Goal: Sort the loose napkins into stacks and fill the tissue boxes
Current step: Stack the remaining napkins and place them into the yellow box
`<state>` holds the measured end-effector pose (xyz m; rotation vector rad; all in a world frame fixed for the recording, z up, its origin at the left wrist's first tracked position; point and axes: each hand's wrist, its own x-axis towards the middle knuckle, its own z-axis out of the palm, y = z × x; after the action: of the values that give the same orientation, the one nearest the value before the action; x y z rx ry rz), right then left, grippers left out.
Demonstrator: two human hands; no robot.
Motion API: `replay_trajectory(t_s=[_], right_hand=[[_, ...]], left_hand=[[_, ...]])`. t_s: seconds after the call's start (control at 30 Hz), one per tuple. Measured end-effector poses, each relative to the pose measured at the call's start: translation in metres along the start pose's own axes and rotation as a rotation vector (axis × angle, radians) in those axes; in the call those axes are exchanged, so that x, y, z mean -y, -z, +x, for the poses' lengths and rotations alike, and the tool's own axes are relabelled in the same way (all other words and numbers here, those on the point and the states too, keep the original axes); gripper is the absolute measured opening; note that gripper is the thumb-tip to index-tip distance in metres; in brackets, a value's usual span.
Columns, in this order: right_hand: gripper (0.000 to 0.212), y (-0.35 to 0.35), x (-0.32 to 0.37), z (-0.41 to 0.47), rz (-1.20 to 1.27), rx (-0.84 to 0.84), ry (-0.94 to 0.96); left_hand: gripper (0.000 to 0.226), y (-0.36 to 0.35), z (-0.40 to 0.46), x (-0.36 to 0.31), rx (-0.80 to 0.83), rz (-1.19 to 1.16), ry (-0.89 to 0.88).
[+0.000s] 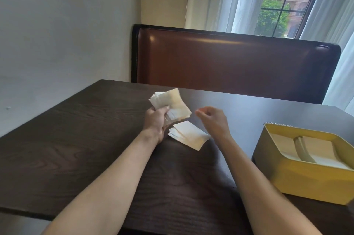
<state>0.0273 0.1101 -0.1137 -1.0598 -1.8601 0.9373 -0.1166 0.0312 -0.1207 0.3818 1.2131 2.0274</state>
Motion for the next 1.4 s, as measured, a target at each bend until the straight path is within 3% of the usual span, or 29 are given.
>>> replay_trajectory(t_s=[0.13, 0.3, 0.47, 0.63, 0.83, 1.0, 1.17, 1.3, 1.4], right_hand=[[0.036, -0.01, -0.016, 0.007, -0.497, 0.279, -0.053], [0.032, -0.013, -0.014, 0.008, -0.589, 0.257, -0.084], [0.011, -0.006, -0.015, 0.006, -0.331, 0.066, -0.094], [0.036, 0.002, -0.017, 0.008, 0.126, -0.091, -0.145], [0.035, 0.008, -0.003, 0.004, 0.605, -0.067, -0.183], [0.032, 0.001, 0.008, 0.001, 0.67, 0.01, -0.065], [0.031, -0.01, 0.002, 0.0, 0.466, 0.003, -0.041], [0.033, -0.011, 0.001, -0.003, 0.453, 0.06, -0.026], [0.03, -0.012, 0.0, -0.001, 0.49, 0.08, -0.051]], left_hand=[[0.023, 0.008, 0.007, -0.005, -0.127, -0.125, -0.021], [0.018, 0.008, 0.009, -0.001, -0.122, -0.112, 0.01], [0.008, 0.007, 0.009, 0.002, -0.088, -0.047, 0.035], [0.011, 0.007, 0.008, 0.004, -0.048, -0.016, 0.06], [0.02, 0.003, 0.002, 0.001, 0.012, 0.004, 0.088], [0.014, -0.003, -0.008, 0.005, 0.164, 0.083, 0.125], [0.031, -0.005, -0.013, 0.007, 0.297, 0.118, 0.154], [0.032, -0.004, -0.013, 0.008, 0.336, 0.139, 0.131], [0.022, -0.005, -0.012, 0.012, 0.271, 0.153, 0.099]])
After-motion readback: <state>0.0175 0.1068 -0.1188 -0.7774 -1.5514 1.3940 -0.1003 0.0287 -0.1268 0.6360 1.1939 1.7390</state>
